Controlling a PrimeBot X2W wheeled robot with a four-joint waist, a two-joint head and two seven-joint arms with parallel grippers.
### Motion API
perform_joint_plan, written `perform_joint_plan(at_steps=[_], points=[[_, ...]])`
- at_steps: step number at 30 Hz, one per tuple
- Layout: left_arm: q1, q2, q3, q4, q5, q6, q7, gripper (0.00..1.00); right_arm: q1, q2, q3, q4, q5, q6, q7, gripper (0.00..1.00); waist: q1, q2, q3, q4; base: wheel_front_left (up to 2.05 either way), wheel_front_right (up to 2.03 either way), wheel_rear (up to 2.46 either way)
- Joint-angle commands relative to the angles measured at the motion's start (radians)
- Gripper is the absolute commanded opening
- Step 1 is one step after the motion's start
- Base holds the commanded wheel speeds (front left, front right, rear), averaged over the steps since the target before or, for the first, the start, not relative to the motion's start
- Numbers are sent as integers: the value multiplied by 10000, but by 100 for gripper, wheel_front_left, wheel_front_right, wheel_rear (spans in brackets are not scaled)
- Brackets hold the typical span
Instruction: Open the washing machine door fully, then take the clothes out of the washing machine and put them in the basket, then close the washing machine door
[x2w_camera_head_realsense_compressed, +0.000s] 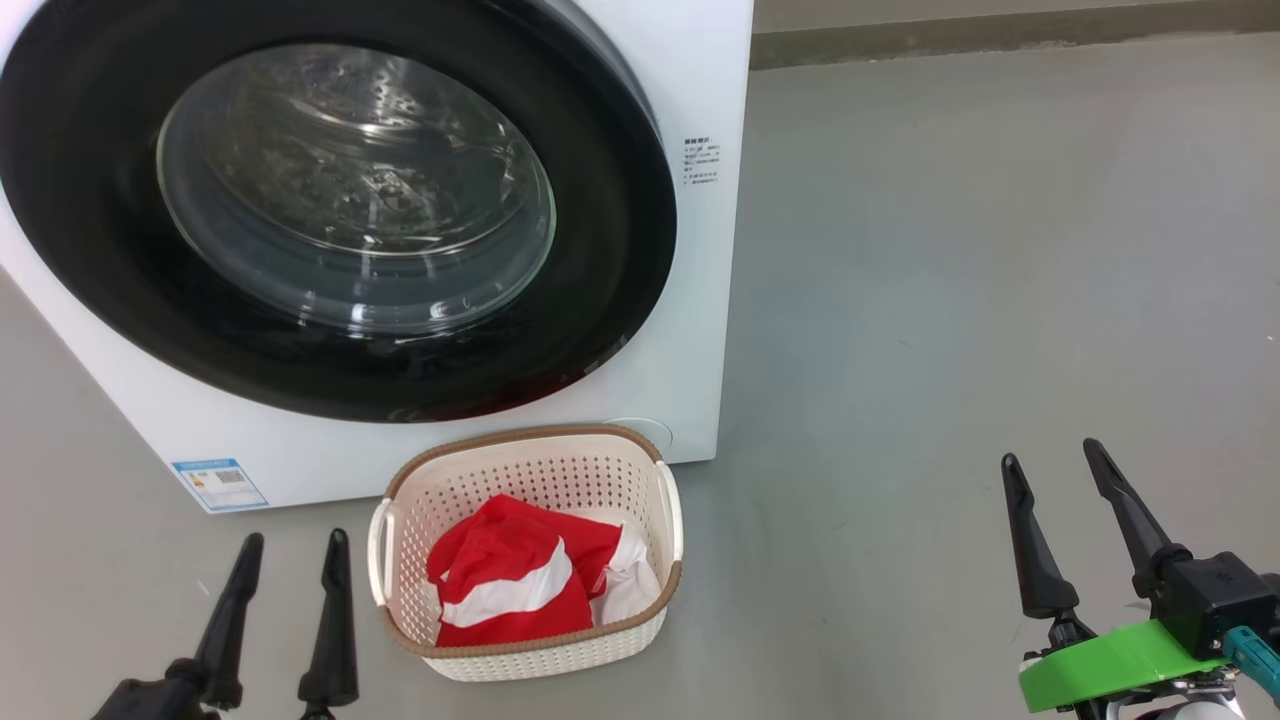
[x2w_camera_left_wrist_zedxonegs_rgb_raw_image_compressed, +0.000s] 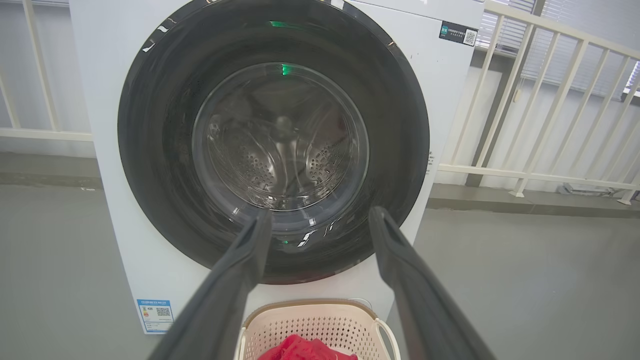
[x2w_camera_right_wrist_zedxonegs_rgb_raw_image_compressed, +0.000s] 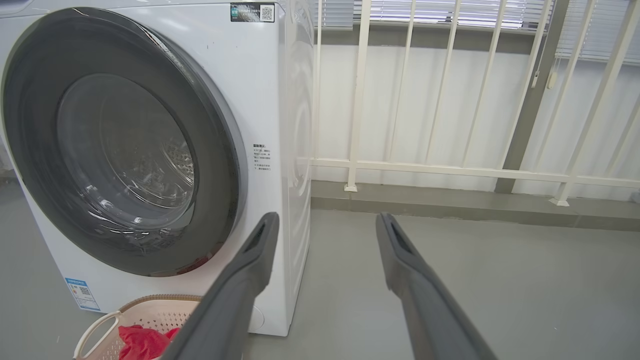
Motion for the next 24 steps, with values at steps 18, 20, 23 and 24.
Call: perform_joint_plan(at_steps=[18,20,23,24], points=[[-11,-42,175,288,-174,10,119,0,68,69,96,263,506,0,45,0,0,0,15,46,0,0,0],[-52,-39,201,334,-393,6,202,0,50,67,93,277,757,0,103,0,5,0,13,57,0,0,0],[-69,-37,208,351,-617,2,267,0,36,62,87,285,997,-1,164,0,18,0,2,65,0,0,0],[-72,-36,208,355,-726,0,294,0,31,59,85,289,1112,-1,194,0,22,0,-5,69,0,0,0]])
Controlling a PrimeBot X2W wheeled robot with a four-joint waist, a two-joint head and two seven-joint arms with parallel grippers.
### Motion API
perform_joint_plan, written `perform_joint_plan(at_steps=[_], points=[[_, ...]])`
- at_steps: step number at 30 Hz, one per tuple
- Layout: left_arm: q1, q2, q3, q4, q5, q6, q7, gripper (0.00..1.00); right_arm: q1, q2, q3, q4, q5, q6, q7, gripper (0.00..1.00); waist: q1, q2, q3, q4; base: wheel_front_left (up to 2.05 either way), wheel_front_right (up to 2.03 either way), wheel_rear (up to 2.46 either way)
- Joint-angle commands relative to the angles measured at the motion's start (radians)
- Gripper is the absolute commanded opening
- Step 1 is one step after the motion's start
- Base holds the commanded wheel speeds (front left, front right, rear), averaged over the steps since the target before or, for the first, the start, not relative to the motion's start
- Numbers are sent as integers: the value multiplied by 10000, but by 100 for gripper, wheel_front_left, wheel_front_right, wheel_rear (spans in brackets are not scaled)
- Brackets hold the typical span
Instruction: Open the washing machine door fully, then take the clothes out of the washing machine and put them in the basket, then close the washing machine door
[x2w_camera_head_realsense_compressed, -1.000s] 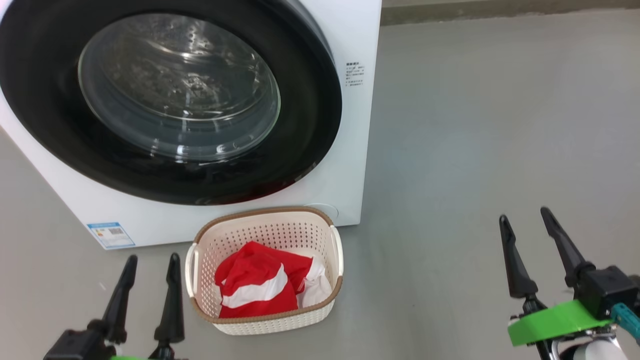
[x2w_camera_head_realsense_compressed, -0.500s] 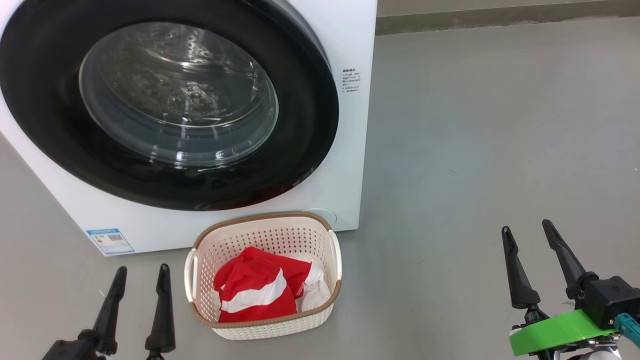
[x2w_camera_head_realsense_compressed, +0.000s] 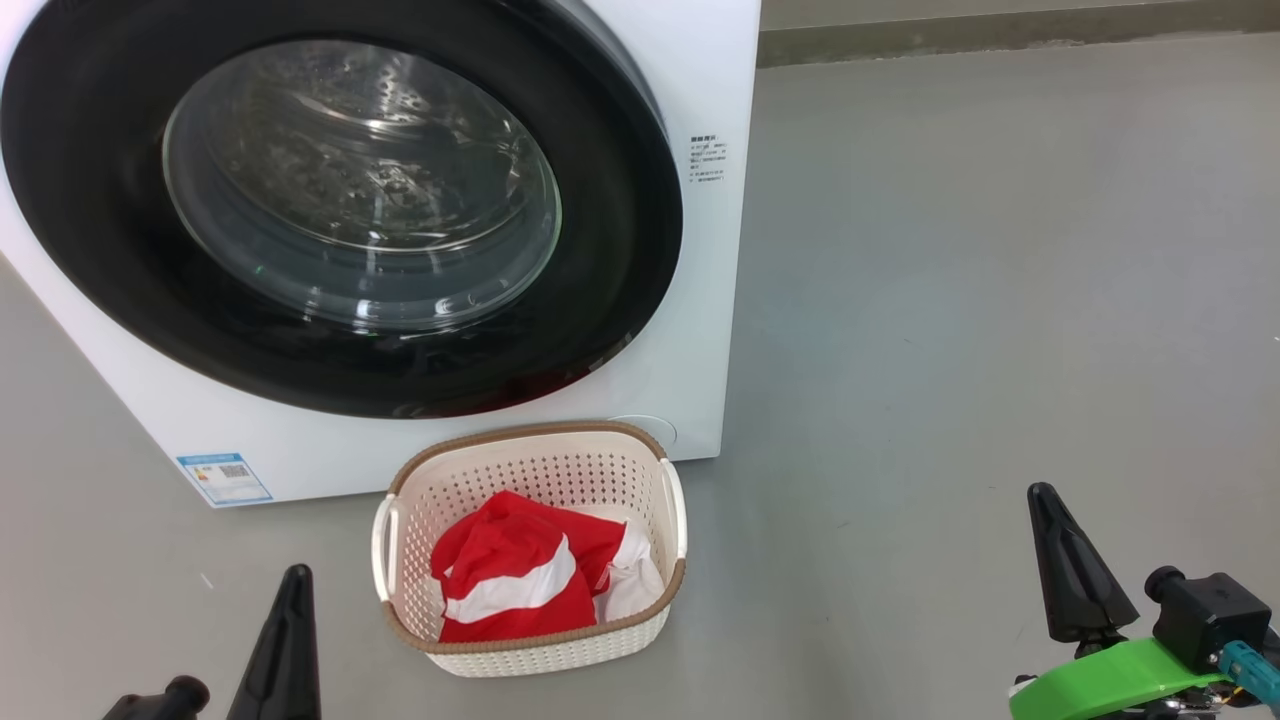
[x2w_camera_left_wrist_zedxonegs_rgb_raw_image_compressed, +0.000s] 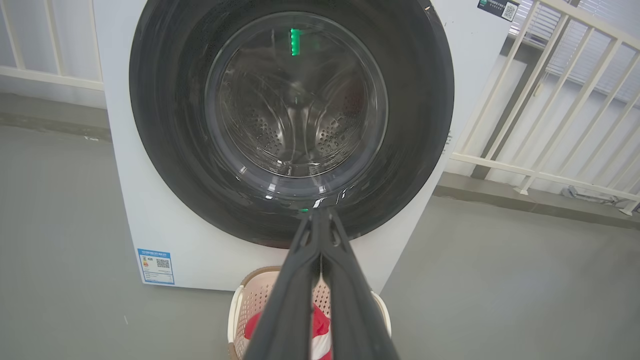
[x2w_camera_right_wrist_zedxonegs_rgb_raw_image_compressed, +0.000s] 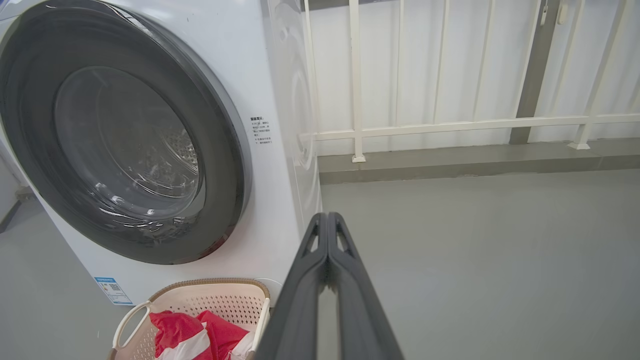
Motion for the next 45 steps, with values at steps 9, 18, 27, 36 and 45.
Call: perform_joint_plan(at_steps=[9,18,27,36,45], points=[[-322,94,73,-118,-1240,-34,288,0,-343,-111,-36,-156,1389,-1,340,0,-3,0,21,40,0,0,0],[-411,106,91,-28,-2215,-53,540,0,-433,-127,-53,-83,2432,-2,603,0,-3,0,23,74,0,0,0],[-506,117,117,69,-3186,-71,799,0,-520,-142,-72,-13,3471,-3,866,0,-3,0,26,108,0,0,0],[-602,129,143,168,-4156,-90,1058,0,-607,-155,-93,57,4508,-4,1130,0,-3,0,28,143,0,0,0],[-688,139,167,256,-5025,-107,1291,0,-685,-166,-112,120,5436,-5,1367,0,-3,0,31,173,0,0,0]])
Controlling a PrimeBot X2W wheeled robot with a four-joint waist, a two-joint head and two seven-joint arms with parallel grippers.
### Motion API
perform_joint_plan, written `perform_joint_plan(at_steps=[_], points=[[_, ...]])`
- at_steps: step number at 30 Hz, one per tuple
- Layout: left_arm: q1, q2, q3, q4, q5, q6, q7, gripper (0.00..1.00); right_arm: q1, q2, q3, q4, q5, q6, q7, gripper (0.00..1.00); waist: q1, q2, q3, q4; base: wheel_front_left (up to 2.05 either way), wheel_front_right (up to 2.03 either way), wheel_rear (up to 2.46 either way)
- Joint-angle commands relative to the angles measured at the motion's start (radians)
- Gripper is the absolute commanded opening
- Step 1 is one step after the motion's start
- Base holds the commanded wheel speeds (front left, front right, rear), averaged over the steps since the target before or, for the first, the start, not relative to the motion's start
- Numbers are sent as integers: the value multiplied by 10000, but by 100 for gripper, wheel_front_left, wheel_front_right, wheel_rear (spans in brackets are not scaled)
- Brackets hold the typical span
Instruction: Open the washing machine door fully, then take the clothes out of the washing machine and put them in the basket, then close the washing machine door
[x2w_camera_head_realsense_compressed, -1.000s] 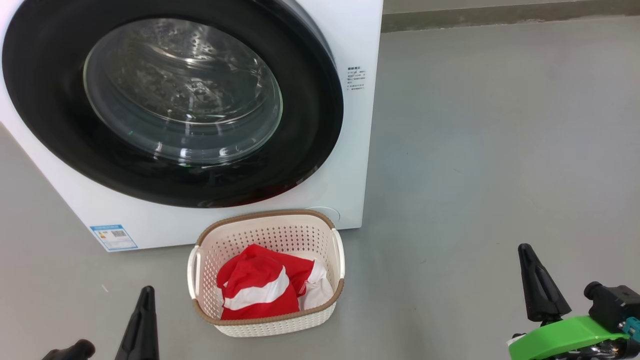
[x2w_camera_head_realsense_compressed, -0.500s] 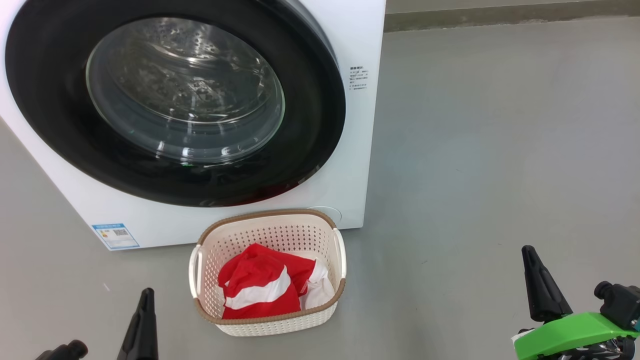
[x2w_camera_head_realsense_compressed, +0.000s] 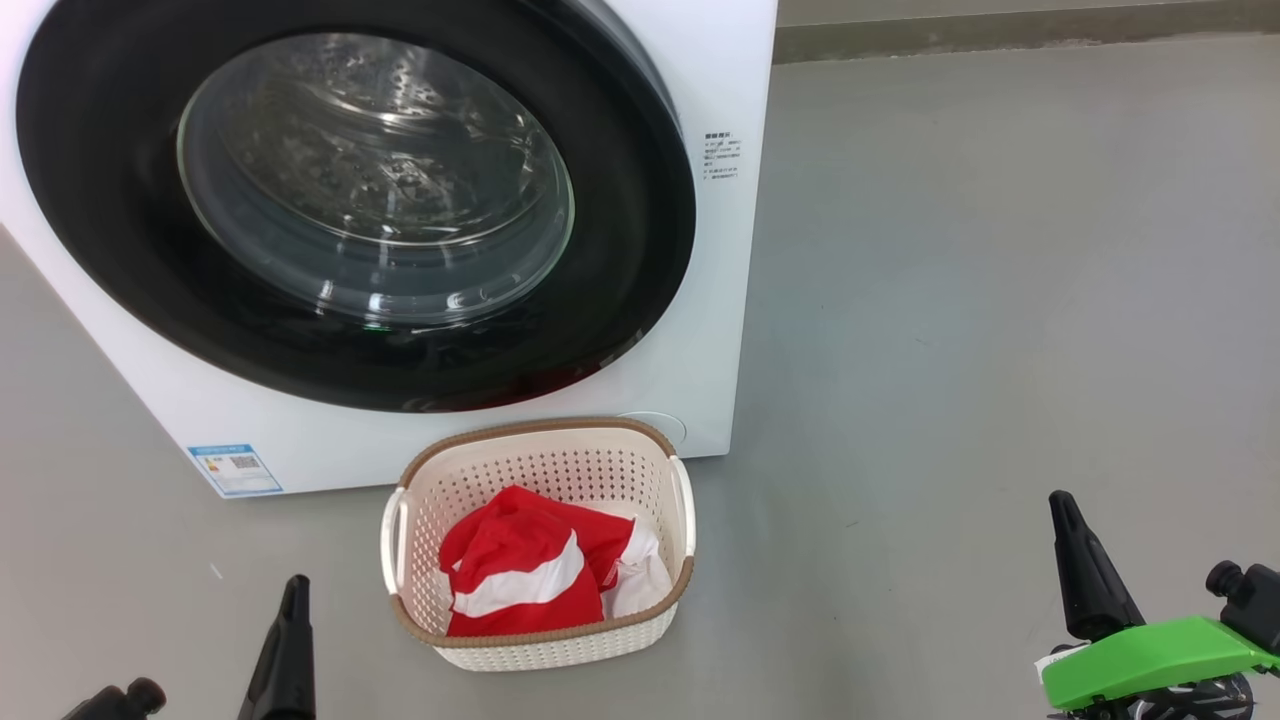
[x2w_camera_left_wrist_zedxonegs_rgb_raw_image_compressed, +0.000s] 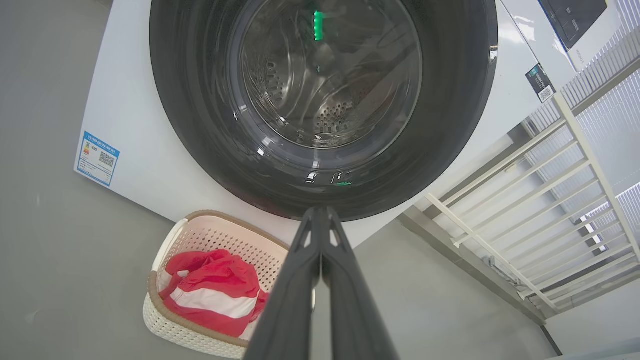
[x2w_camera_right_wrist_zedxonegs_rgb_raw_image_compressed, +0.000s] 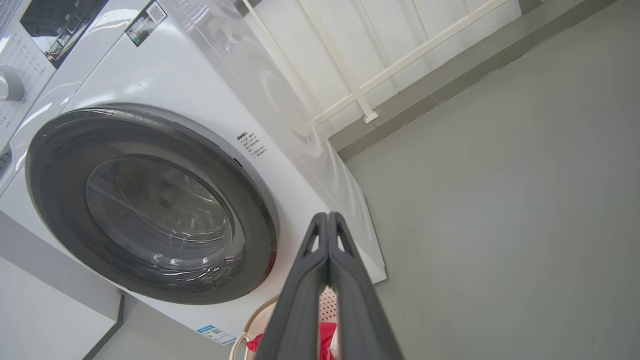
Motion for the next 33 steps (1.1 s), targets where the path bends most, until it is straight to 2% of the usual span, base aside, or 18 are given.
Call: perform_joint_plan(at_steps=[1,33], points=[[-452,132,164,-197,-236,-93,54,0,-518,-148,24,-213,238,-5,45,0,-1,0,0,3,0,0,0],[-794,173,259,154,-3691,-159,979,0,-829,-187,-62,37,3921,-8,997,0,-1,0,9,125,0,0,0]])
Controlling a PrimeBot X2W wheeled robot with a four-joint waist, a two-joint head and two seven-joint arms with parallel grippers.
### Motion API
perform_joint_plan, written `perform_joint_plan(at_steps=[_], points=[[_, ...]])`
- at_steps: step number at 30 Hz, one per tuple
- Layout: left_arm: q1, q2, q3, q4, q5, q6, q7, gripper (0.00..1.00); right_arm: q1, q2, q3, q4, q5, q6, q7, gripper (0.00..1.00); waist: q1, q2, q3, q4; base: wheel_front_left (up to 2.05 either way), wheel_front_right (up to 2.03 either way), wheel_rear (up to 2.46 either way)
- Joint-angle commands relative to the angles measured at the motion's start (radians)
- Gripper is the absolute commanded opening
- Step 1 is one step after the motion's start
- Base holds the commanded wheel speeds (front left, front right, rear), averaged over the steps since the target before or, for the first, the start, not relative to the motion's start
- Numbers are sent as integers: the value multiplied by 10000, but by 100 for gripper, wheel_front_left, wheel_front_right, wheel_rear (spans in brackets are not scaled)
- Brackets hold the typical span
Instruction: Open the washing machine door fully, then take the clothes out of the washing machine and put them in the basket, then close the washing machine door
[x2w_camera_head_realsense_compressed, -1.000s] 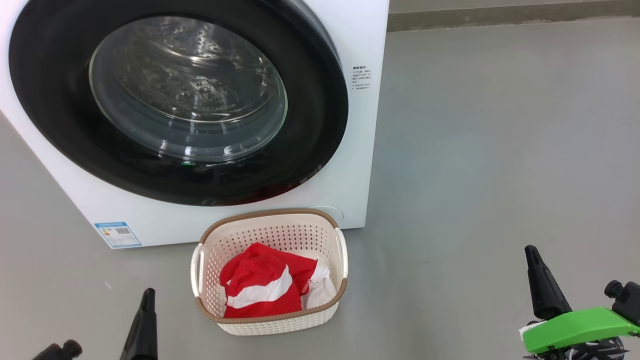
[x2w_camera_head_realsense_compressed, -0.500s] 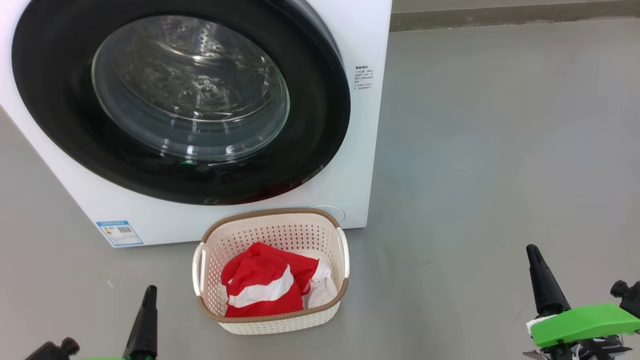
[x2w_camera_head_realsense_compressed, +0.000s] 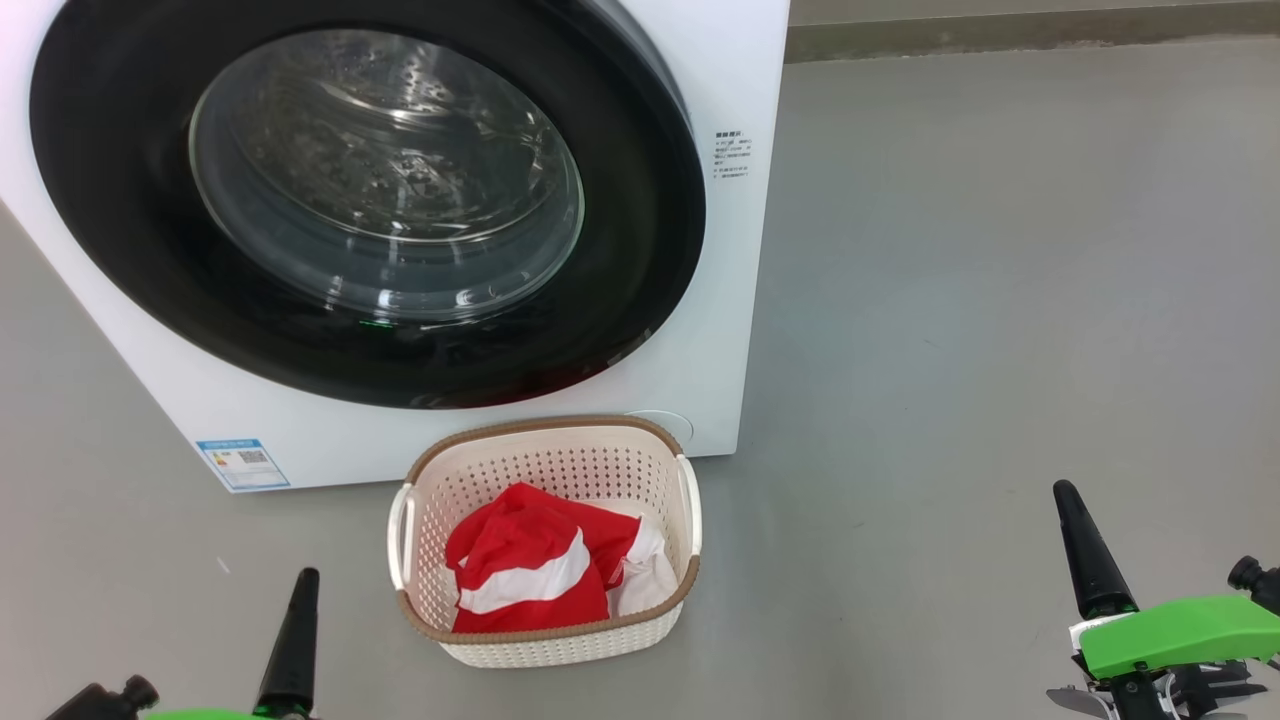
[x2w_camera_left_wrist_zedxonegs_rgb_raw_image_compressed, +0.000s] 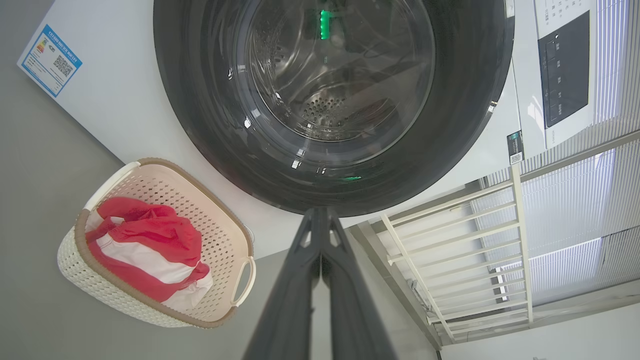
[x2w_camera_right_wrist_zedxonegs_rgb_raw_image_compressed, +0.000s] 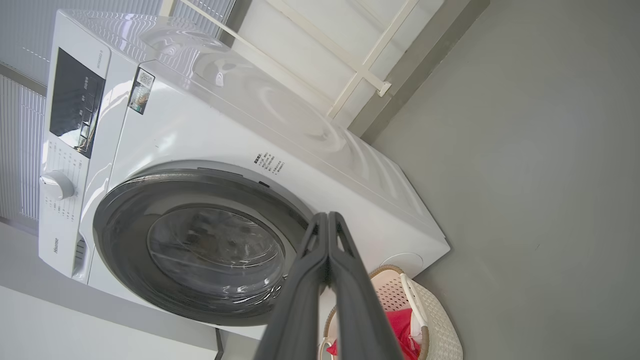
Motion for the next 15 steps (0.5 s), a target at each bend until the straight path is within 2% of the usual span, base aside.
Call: perform_joint_plan(at_steps=[1,15], points=[[-504,159,248,-197,-342,-114,82,0,-486,-159,100,-225,375,-4,93,0,0,0,1,7,0,0,0],[-643,176,287,-55,-1746,-141,457,0,-612,-174,64,-123,1869,-5,481,0,0,0,4,57,0,0,0]])
